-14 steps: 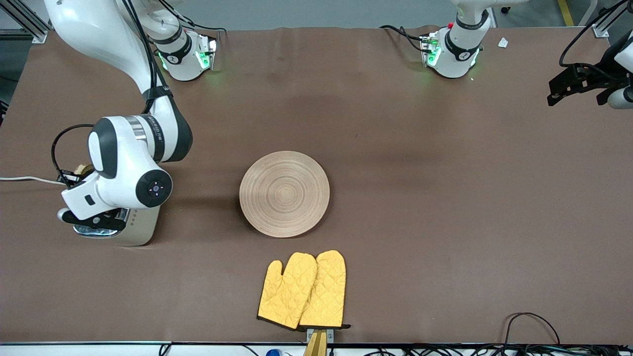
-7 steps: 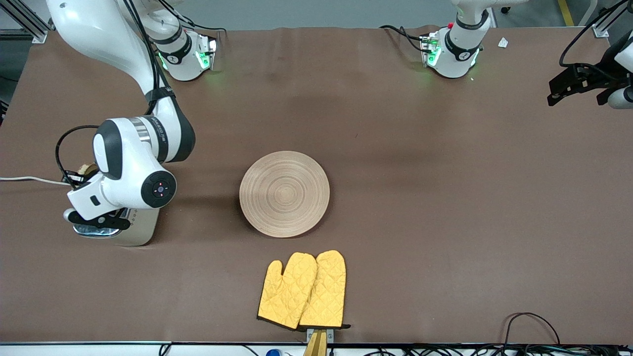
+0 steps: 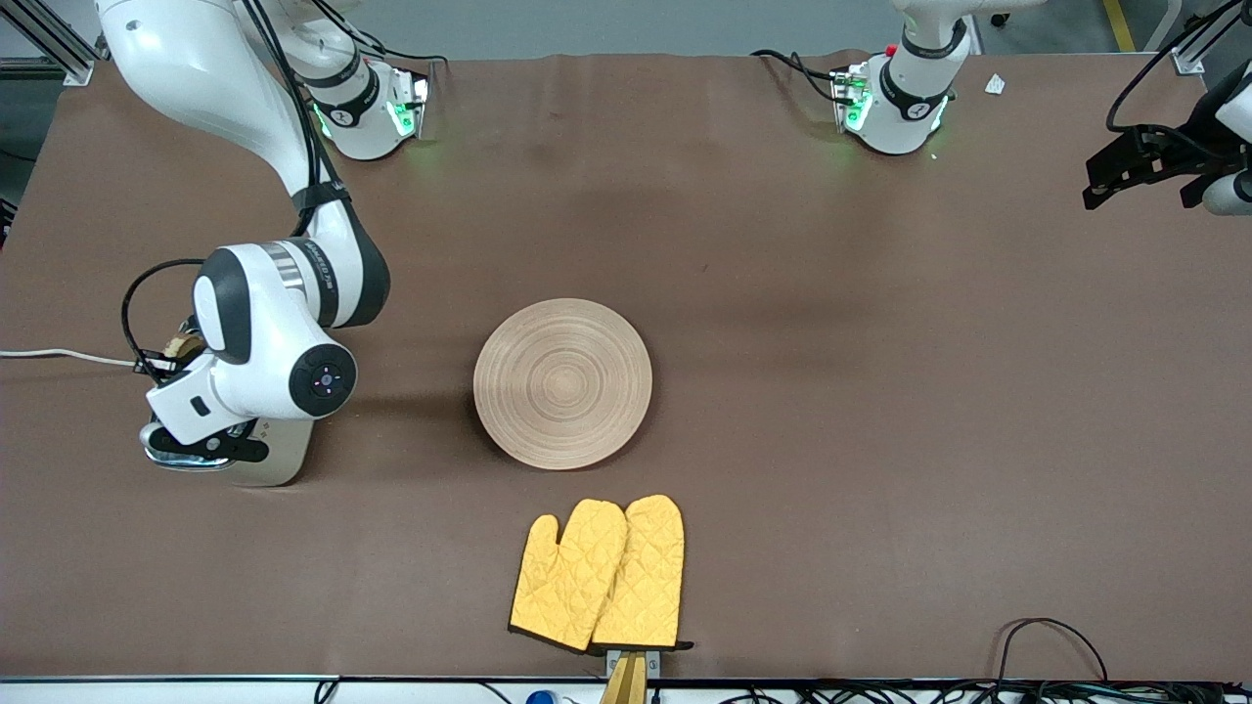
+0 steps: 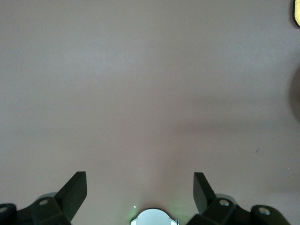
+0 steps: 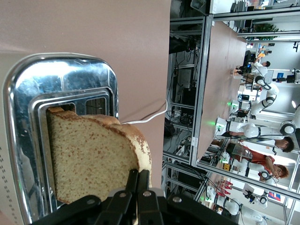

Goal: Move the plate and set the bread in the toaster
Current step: 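Open the right gripper and release the bread in the slot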

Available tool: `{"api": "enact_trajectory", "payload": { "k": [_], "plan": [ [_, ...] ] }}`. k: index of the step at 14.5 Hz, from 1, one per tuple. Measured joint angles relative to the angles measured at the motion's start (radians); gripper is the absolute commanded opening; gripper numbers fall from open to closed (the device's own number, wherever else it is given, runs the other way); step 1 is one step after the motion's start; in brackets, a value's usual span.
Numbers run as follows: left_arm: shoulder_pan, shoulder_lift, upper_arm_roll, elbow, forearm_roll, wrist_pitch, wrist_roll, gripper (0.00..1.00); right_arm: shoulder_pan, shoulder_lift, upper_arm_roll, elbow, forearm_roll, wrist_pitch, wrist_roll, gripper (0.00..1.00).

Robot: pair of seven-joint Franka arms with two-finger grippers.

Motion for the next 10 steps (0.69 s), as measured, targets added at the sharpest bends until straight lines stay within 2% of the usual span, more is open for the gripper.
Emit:
{"api": "enact_trajectory", "payload": {
  "k": [1,2,3,6,8,10],
  "plan": [
    [0.0,0.0,0.0,0.0,0.0,0.0,0.0,1.0,-0.003,0.003,-0.001,0.0,0.0,0.013,0.0,0.71],
    [0.0,0.0,0.0,0.0,0.0,0.0,0.0,1.0,-0.008,0.008,-0.001,0.0,0.0,0.024,0.0,0.95],
    [0.0,0.0,0.0,0.0,0.0,0.0,0.0,1.0,-0.013,0.015,-0.001,0.0,0.0,0.029,0.0,1.0],
    [0.0,0.0,0.0,0.0,0.0,0.0,0.0,1.0,-0.021,0.03,-0.001,0.005,0.042,0.041,0.002,1.0],
    [0.0,0.0,0.0,0.0,0.0,0.0,0.0,1.0,-0.027,0.029,-0.002,0.046,0.15,0.045,0.005,1.0],
    [0.0,0.0,0.0,0.0,0.0,0.0,0.0,1.0,-0.067,0.022,-0.005,0.108,0.317,0.055,0.004,1.0]
  ]
}}
